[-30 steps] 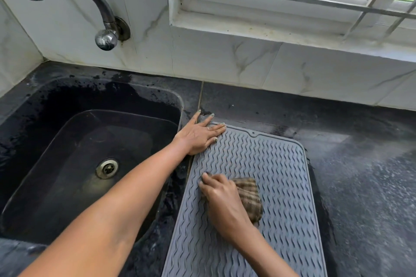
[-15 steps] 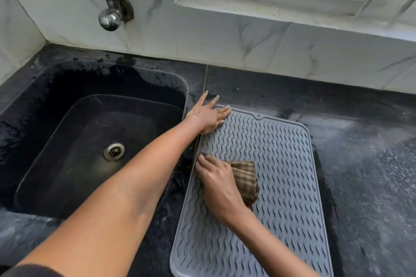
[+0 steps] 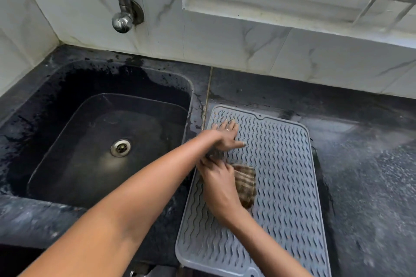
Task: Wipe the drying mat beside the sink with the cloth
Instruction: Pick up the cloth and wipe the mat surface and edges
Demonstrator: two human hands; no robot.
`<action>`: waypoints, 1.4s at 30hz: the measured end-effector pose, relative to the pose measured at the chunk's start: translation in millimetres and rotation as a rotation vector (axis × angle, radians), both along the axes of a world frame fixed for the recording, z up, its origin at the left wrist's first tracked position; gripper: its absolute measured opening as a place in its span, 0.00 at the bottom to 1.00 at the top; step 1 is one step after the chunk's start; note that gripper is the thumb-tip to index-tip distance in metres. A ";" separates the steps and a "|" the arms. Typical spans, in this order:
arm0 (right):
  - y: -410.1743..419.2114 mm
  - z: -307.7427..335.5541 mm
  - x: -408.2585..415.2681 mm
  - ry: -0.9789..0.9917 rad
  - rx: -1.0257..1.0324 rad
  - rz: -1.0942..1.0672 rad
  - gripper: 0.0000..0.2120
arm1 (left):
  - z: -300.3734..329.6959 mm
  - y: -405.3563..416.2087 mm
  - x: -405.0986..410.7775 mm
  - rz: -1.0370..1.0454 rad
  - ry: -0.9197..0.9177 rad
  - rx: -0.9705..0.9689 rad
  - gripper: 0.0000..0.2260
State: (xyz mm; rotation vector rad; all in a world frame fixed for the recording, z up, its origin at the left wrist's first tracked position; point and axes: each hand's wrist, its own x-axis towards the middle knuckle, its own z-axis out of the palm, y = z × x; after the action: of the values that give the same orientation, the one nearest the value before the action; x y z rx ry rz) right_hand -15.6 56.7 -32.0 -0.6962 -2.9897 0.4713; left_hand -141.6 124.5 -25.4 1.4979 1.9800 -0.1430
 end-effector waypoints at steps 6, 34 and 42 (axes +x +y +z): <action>-43.3 1.3 52.1 0.001 -0.186 0.200 0.20 | -10.2 -8.7 4.3 0.036 0.022 0.123 0.35; -56.1 3.6 71.6 0.092 -0.089 0.190 0.20 | -12.5 -91.2 47.9 0.036 0.249 0.159 0.46; -78.1 -8.5 111.5 0.117 -0.273 0.380 0.15 | -11.7 -97.1 50.5 0.033 0.280 0.146 0.44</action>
State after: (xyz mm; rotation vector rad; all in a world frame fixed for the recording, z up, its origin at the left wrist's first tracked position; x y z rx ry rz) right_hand 95.9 -21.3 -40.4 -0.0937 -2.9742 0.9144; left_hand -91.1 27.4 -37.1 1.6077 2.2780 -0.2075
